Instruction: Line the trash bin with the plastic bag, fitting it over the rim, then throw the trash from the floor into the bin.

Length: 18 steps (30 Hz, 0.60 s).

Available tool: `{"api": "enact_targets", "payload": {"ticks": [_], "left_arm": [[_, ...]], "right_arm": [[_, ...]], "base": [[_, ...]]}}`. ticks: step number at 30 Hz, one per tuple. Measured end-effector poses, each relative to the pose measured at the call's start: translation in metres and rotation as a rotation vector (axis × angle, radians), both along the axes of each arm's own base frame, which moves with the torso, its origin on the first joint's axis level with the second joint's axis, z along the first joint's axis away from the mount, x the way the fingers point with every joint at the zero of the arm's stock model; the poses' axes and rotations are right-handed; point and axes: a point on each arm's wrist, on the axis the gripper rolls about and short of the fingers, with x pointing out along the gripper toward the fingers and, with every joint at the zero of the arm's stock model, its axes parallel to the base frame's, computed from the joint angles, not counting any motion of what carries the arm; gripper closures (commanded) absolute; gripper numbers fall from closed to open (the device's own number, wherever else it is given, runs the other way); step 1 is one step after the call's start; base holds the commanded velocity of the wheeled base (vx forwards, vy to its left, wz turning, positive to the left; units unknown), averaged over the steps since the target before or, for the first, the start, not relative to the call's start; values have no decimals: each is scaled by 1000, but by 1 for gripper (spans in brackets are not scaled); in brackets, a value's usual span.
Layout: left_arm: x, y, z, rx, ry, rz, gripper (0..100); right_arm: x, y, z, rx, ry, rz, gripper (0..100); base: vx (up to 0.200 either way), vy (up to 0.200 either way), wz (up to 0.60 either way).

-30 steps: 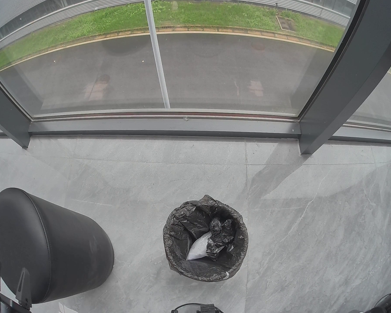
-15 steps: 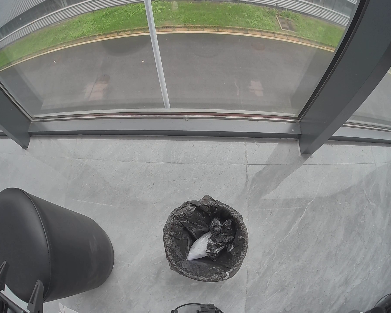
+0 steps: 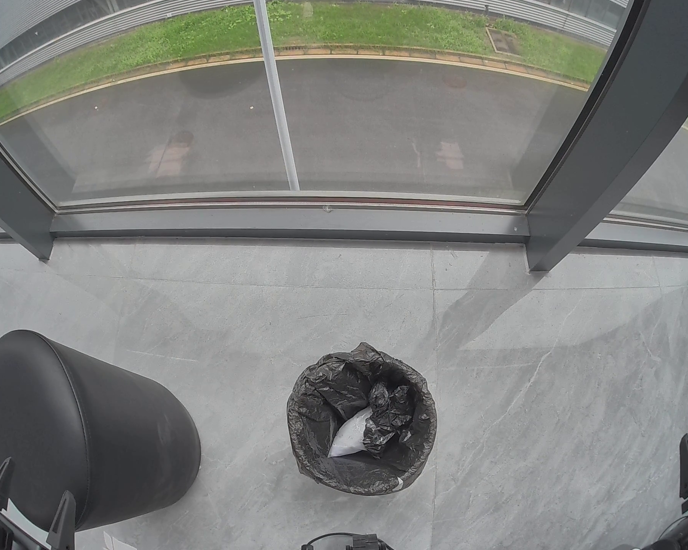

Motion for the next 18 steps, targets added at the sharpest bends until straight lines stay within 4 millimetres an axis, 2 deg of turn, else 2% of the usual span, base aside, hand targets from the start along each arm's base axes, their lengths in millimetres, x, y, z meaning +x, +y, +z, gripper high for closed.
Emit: {"api": "enact_targets", "payload": {"ticks": [4, 11, 18], "left_arm": [[0, 0, 0, 0, 0, 0, 0], [0, 0, 0, -1, -2, 0, 0], [0, 0, 0, -1, -2, 1, 0]], "right_arm": [[0, 2, 0, 12, 0, 75, 0], [0, 0, 0, 16, -1, -6, 0], [0, 1, 0, -22, 4, 54, 0]], "base": [[0, 0, 0], [0, 0, 0], [0, 0, 0]]}}
